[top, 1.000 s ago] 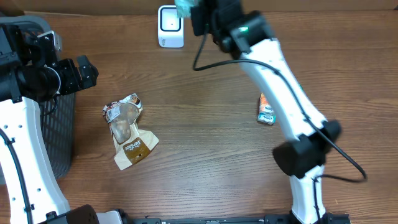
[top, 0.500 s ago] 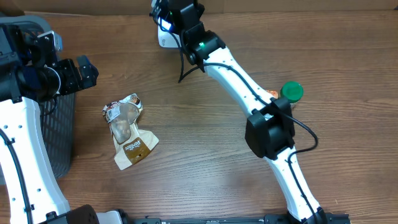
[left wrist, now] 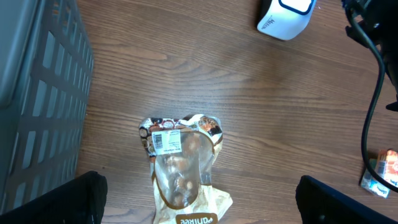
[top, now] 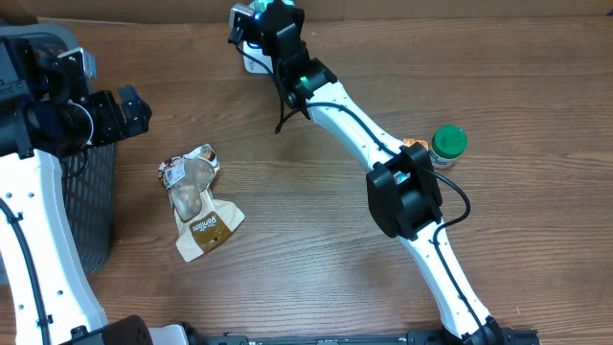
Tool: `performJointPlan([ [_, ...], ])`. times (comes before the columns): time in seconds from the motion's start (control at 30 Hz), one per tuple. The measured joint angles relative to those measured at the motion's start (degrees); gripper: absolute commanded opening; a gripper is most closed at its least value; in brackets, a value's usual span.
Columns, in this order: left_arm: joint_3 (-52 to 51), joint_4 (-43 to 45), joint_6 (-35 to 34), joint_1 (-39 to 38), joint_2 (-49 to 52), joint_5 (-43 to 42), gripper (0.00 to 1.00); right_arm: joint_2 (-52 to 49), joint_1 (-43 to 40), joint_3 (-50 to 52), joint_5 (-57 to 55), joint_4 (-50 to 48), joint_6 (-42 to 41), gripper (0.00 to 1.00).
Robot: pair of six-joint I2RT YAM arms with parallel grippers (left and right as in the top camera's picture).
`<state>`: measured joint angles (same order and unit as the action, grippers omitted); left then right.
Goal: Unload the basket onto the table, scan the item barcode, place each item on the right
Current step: 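Hold the wipes pack in front of the scanner, then carry the wipes pack right and lower it beside the orange pack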
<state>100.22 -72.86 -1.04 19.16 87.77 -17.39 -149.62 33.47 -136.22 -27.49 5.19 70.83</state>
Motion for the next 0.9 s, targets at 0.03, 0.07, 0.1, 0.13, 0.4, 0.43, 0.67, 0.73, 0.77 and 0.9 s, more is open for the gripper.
performJointPlan([
  [0.03,0.00,0.00,0.00,0.02,0.00,0.00,0.99,-0.02,0.00,0.00,0.02,0.09,0.37,0.04],
  [0.07,0.00,0.00,-0.02,0.02,0.00,0.02,0.99,-0.02,0.00,0.00,-0.02,0.11,0.74,0.04],
  [0.1,0.00,0.02,0.00,0.02,0.00,0.00,0.99,-0.02,0.00,0.00,-0.07,0.02,0.96,0.04],
  [0.13,0.00,0.00,0.00,0.02,0.00,0.00,1.00,-0.02,0.02,0.00,-0.17,-0.07,1.20,0.04],
  [0.4,0.00,0.00,0.00,0.00,0.00,0.00,1.00,-0.02,0.50,0.00,-1.09,0.02,1.49,0.04],
  [0.43,0.00,0.00,0.00,0.00,0.00,0.00,1.00,-0.02,0.63,0.00,-1.14,0.13,1.27,0.04],
  [0.67,0.00,0.02,-0.02,0.02,0.00,0.00,1.00,2.82,1.07,0.04,-1.53,6.25,-9.86,0.04],
  [0.73,0.00,0.02,-0.02,0.00,0.00,0.02,1.00,5.86,1.07,0.20,-1.60,11.76,-14.36,0.04],
  [0.77,0.00,0.00,0.00,0.00,0.00,0.00,1.00,7.52,1.05,0.22,-1.73,14.62,-16.79,0.04],
  [0.9,0.00,0.02,0.00,0.02,0.00,0.02,1.00,17.09,1.05,0.28,-1.90,28.06,-30.99,0.04],
])
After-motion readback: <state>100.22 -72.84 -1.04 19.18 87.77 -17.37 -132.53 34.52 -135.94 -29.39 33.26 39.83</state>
